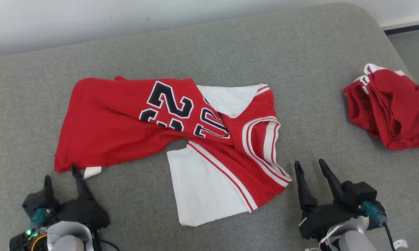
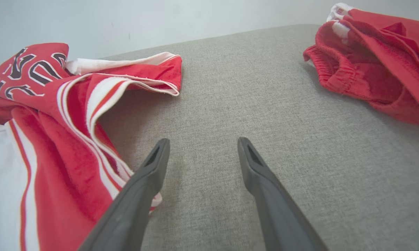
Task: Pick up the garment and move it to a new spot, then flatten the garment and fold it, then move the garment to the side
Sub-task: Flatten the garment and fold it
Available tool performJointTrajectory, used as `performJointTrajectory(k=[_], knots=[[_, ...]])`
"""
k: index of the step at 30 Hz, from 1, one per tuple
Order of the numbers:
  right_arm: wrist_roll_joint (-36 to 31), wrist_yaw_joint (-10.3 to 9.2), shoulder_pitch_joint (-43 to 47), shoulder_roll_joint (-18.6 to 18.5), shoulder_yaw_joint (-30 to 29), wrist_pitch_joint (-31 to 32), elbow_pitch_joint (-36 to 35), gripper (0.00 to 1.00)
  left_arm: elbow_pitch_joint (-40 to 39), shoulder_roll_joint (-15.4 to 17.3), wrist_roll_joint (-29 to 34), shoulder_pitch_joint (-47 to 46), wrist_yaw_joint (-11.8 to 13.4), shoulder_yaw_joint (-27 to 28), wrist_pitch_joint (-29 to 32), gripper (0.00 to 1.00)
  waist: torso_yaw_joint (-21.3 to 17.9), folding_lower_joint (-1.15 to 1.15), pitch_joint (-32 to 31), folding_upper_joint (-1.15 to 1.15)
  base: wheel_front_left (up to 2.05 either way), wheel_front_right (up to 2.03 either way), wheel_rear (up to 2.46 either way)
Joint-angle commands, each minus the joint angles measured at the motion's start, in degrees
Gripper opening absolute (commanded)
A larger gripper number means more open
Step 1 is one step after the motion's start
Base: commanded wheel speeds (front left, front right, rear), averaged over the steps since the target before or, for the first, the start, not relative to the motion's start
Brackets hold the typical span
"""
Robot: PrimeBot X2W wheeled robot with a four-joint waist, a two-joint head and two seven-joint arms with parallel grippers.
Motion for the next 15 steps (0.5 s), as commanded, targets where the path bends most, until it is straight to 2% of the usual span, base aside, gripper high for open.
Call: performJointTrajectory(k=[1, 2, 3, 5, 8, 9, 10, 15], knots=[[0.1, -0.15, 0.0, -0.2, 0.0, -0.1, -0.2, 1.00, 1.3, 0.0, -1.2, -0.6, 0.2, 0.2, -0.2, 1.00, -0.4, 0.00, 0.4, 0.00, 0.00, 0.00, 0.00], [0.1, -0.15, -0.1, -0.3, -0.1, -0.1, -0.3, 1.00, 2.4, -0.1, -1.0, -1.0, 0.2, 0.3, -0.1, 1.00, -0.5, 0.00, 0.5, 0.00, 0.00, 0.00, 0.00], [0.1, -0.15, -0.1, -0.4, -0.2, -0.1, -0.4, 1.00, 3.0, -0.1, -1.3, -1.6, 0.1, 0.4, -0.1, 0.87, -0.5, 0.00, 0.7, 0.00, 0.00, 0.00, 0.00], [0.2, -0.15, -0.1, -0.4, -0.4, -0.1, -0.5, 1.00, 4.0, -0.1, -1.1, -2.3, -0.2, 0.8, -0.1, 0.47, -0.5, 0.00, 0.9, 0.00, 0.00, 0.00, 0.00], [0.1, -0.15, -0.2, -0.5, -0.6, -0.1, -0.7, 1.00, 4.3, -0.1, -1.0, -3.1, -1.2, 1.2, -0.1, 0.26, -0.4, 0.00, 1.1, 0.00, 0.00, 0.00, 0.00], [0.0, -0.15, -0.3, -0.5, -0.6, -0.1, -0.7, 1.00, 4.3, -0.1, -0.7, -3.3, -1.7, 1.1, -0.1, 0.08, -0.3, 0.00, 1.1, 0.00, 0.00, 0.00, 0.00], [0.0, -0.15, -0.4, -0.4, -0.5, -0.1, -0.8, 1.00, 4.4, -0.1, -0.5, -3.6, -1.9, 1.2, -0.1, 0.00, -0.2, 0.00, 1.2, 0.00, 0.00, 0.00, 0.00], [0.1, -0.15, -0.6, -0.1, -0.3, -0.1, -0.9, 1.00, 2.3, 0.0, 0.4, -3.6, -2.2, 2.2, -0.1, 0.00, 0.4, 0.00, 0.7, 0.00, 0.00, 0.00, 0.00]])
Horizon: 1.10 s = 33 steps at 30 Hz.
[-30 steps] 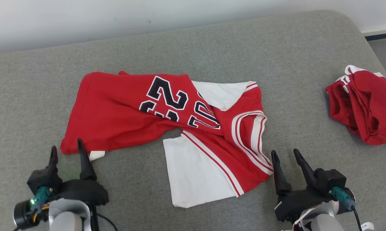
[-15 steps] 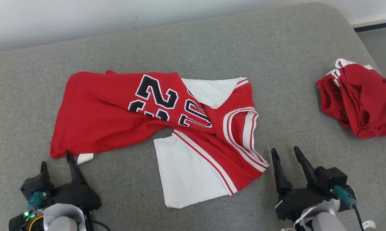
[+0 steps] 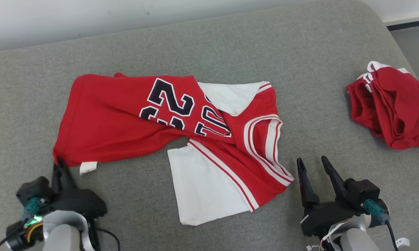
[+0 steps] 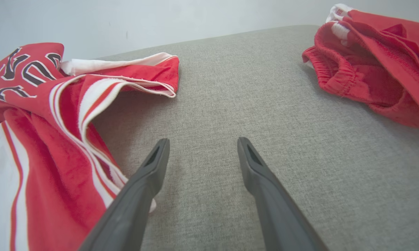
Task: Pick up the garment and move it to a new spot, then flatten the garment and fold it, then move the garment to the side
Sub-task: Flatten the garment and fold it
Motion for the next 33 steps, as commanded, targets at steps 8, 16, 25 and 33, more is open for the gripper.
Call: performJointTrajectory(k=[8, 16, 25, 33], knots=[[0.9, -0.15, 1.8, 1.0, 1.4, -0.1, 0.8, 1.00, -9.1, 0.1, 1.5, 7.1, 0.5, 0.8, -0.1, 0.00, 2.8, 0.00, -3.5, 0.00, 0.00, 0.00, 0.00], [1.5, -0.15, 2.7, 0.8, 3.7, -0.1, 1.4, 1.00, -13.7, 0.1, -0.1, 12.6, 3.8, 0.4, -0.1, 0.00, 4.0, 0.00, -5.2, 0.00, 0.00, 0.00, 0.00], [2.7, -0.15, 0.9, 0.2, 4.7, -0.1, 0.3, 1.00, -15.6, 0.1, -0.1, 14.4, 5.0, -0.3, -0.1, 1.00, 4.7, 0.00, -5.0, 0.00, 0.00, 0.00, 0.00], [4.7, -0.15, -3.2, -1.0, 8.7, 0.0, 2.2, 1.00, -17.0, 0.1, -0.7, 14.0, 6.1, -5.8, -0.1, 1.00, 6.6, 0.00, -3.4, 0.00, 0.00, 0.00, 0.00]])
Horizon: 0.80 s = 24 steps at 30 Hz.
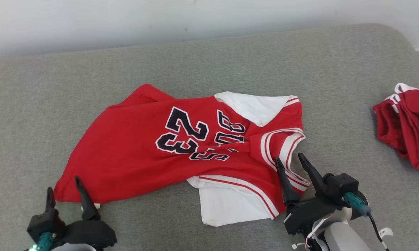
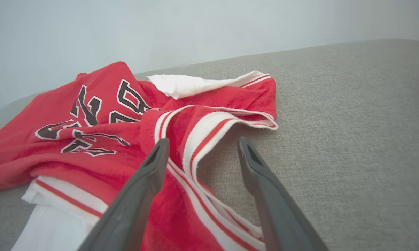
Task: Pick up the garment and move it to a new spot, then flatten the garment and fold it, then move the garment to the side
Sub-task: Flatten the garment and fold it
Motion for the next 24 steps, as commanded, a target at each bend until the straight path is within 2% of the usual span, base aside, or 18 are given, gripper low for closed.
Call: performJointTrajectory(k=[1, 3, 4, 5, 6, 12, 13, 15, 22, 23, 24], knots=[[-0.1, -0.15, -0.8, -0.2, 0.5, 0.0, 0.7, 1.00, -0.3, 0.1, -0.1, 0.4, 0.3, -0.4, -0.2, 1.00, 0.9, 0.00, 0.7, 0.00, 0.00, 0.00, 0.00], [0.3, -0.15, -2.8, -0.8, 1.5, -0.1, 2.7, 1.00, -0.1, 0.1, 0.0, -0.1, -0.4, -0.8, -0.2, 1.00, 1.7, 0.00, 1.4, 0.00, 0.00, 0.00, 0.00], [0.2, -0.15, -3.9, -1.4, 1.8, -0.1, 3.2, 0.89, -0.4, 0.1, 0.1, -0.4, -0.4, -1.4, -0.2, 1.00, 2.2, 0.00, 1.7, 0.00, 0.00, 0.00, 0.00], [0.0, -0.15, -4.8, -1.8, 2.5, 0.0, 3.9, 0.36, -0.9, 0.0, 0.0, -0.4, -0.1, -2.1, -0.2, 1.00, 2.6, 0.00, 1.9, 0.00, 0.00, 0.00, 0.00], [-0.2, -0.15, -5.7, -2.5, 2.8, 0.0, 4.3, 0.00, -1.3, 0.0, -0.1, -0.3, 0.0, -2.7, -0.2, 1.00, 3.2, 0.00, 2.3, 0.00, 0.00, 0.00, 0.00], [-2.4, -0.15, -13.9, -8.3, 2.9, -0.1, 6.5, 0.00, -1.2, 0.0, -0.1, -2.1, -1.8, -3.9, -0.2, 1.00, 6.8, 0.00, 4.6, 0.00, 0.00, 0.00, 0.00], [-6.2, -0.15, -24.6, -14.9, 2.9, 0.0, 10.8, 0.00, -1.9, 0.1, -1.8, -2.9, -1.7, -9.6, -0.2, 1.00, 12.8, 0.00, 6.8, 0.00, 0.00, 0.00, 0.00], [-9.9, -0.15, -31.2, -18.7, 3.5, -0.1, 15.6, 0.00, -1.8, 0.1, -2.7, -3.3, -1.7, -13.0, -0.2, 1.00, 16.8, 0.00, 7.9, 0.00, 0.00, 0.00, 0.00], [-16.4, -0.15, -39.1, -22.5, 1.3, 0.0, 23.7, 0.00, -1.7, 0.1, -3.2, -4.1, -1.8, -16.1, -0.2, 1.00, 20.7, 0.00, 9.4, 0.00, 0.00, 0.00, 0.00], [-17.0, -0.15, -40.0, -22.4, 0.4, 0.0, 24.7, 0.08, -1.7, 0.1, -3.1, -4.1, -1.6, -16.3, -0.2, 1.00, 20.8, 0.00, 9.5, 0.00, 0.00, 0.00, 0.00], [-17.6, -0.15, -40.4, -22.1, -0.6, 0.0, 26.0, 0.77, -1.7, 0.1, -3.1, -4.1, -1.5, -16.5, -0.2, 1.00, 20.8, 0.00, 9.4, 0.00, 0.00, 0.00, 0.00]])
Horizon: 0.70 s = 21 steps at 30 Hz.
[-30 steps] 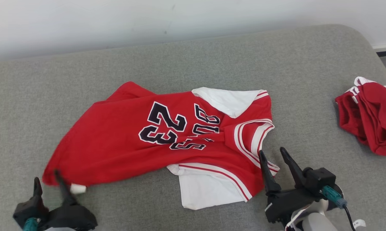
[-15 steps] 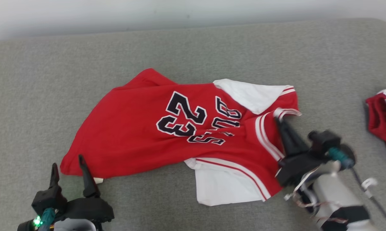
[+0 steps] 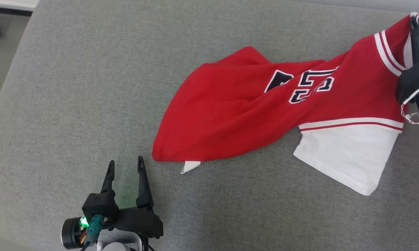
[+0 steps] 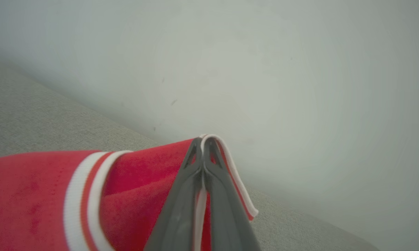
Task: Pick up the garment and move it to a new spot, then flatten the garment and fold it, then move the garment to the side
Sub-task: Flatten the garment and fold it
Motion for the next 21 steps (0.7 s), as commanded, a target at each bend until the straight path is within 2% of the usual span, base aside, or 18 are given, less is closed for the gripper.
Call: performJointTrajectory(k=[1, 6, 13, 21], knots=[[-0.6, -0.15, -0.5, 0.9, -1.0, 0.0, 1.4, 1.00, 0.1, 0.0, -0.3, -0.3, 0.3, -0.1, -0.2, 1.00, 1.2, -0.01, 0.8, -0.01, 0.00, 0.00, 0.00], [-0.1, -0.15, 4.3, 4.2, -8.5, 0.0, -1.3, 1.00, 0.3, 0.0, 1.5, 1.0, 0.2, 1.2, -0.2, 1.00, -1.4, -0.01, -2.4, -0.01, 0.00, 0.00, 0.00], [3.2, -0.15, 19.8, 11.4, -17.6, 0.0, -13.9, 1.00, 1.1, 0.1, 4.8, 3.5, -1.4, 5.1, -0.2, 1.00, -7.3, -0.01, -7.2, -0.01, 0.00, 0.00, 0.00], [7.1, -0.15, 35.7, 16.5, -17.4, 0.0, -23.9, 1.00, 1.5, 0.1, 7.5, 7.3, -2.9, 10.1, -0.2, 1.00, -12.6, -0.01, -11.7, -0.01, 0.00, 0.00, 0.00]])
